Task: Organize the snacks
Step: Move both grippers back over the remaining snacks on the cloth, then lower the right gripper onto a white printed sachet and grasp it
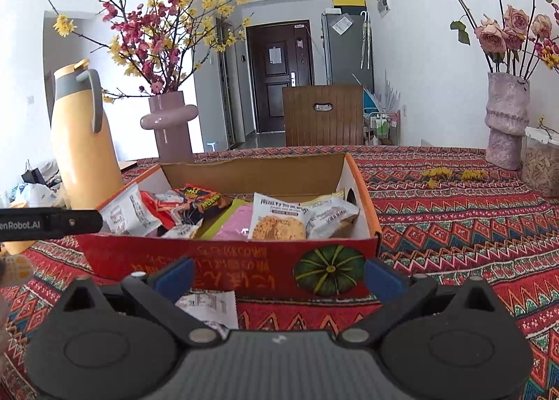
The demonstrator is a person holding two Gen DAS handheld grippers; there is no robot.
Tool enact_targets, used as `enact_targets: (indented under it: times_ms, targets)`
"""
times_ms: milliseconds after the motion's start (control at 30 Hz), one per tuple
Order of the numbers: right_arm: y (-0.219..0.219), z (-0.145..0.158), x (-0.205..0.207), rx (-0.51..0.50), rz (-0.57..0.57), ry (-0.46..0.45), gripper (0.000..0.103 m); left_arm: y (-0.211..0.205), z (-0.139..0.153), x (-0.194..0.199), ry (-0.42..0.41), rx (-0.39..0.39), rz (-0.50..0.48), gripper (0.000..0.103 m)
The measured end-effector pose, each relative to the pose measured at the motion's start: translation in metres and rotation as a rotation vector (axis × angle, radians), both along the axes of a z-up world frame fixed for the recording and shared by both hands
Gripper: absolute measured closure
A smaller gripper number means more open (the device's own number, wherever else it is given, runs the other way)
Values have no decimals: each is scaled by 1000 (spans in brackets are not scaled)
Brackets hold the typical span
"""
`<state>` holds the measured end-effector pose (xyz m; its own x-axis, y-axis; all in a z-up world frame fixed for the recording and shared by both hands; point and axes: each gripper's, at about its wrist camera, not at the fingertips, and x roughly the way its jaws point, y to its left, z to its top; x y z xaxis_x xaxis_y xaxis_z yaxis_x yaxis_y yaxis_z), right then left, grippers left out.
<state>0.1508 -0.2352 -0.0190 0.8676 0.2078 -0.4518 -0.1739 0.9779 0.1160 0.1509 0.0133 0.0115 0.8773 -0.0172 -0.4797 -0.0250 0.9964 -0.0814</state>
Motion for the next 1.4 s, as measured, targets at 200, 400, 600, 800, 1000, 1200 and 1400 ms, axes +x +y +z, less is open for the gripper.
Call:
enact_targets:
  times_ms: [200, 400, 600, 800, 1000, 1200, 1400]
  targets:
    - [-5, -8, -10, -1, -7, 34, 0, 8, -11, -19, 33, -22, 5, 0]
    - [0, -14, -21, 0, 12, 59, 0, 9, -18, -35, 52, -22, -4, 0]
    - [3, -14, -32, 3, 27, 67, 0, 13, -15, -45, 42, -23, 2, 0]
    - [2, -13, -40, 8, 11, 77, 2, 17, -12, -55, 33, -41, 1, 0]
    - [-2, -17, -39, 12, -7, 99, 11, 17, -10, -58, 31, -44, -3, 0]
    - [0, -22, -33, -27, 7, 127, 25, 14, -10, -59, 37, -38, -2, 0]
    - [1, -30, -36, -17, 49, 158, 31, 10, -11, -59, 49, -29, -8, 0]
